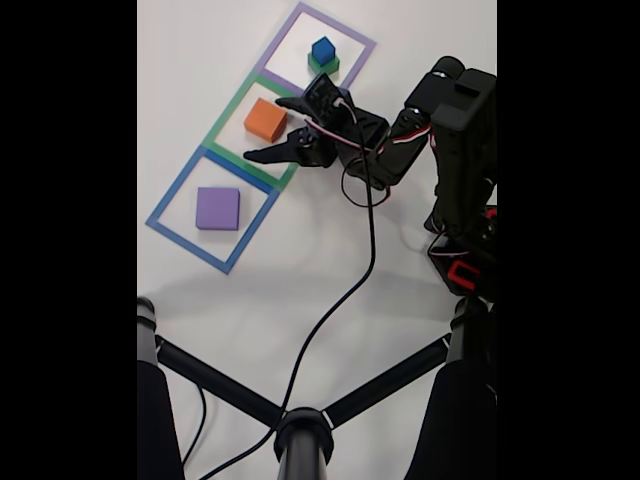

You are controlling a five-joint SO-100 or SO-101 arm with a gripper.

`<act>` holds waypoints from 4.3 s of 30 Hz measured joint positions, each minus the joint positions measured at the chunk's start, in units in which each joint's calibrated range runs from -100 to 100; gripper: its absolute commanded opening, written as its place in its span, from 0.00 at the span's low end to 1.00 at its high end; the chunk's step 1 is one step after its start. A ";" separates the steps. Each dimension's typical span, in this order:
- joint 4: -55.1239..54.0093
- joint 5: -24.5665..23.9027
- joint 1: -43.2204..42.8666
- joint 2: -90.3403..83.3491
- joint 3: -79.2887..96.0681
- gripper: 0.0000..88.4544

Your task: Tower of hanoi

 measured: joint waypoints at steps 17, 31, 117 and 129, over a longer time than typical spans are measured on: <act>0.00 0.00 -1.23 0.76 -0.17 0.26; 0.00 0.00 -1.23 0.76 -0.17 0.17; 92.30 -0.59 -22.92 -69.73 -15.58 0.18; 60.51 -0.59 -22.92 -56.56 -1.31 0.17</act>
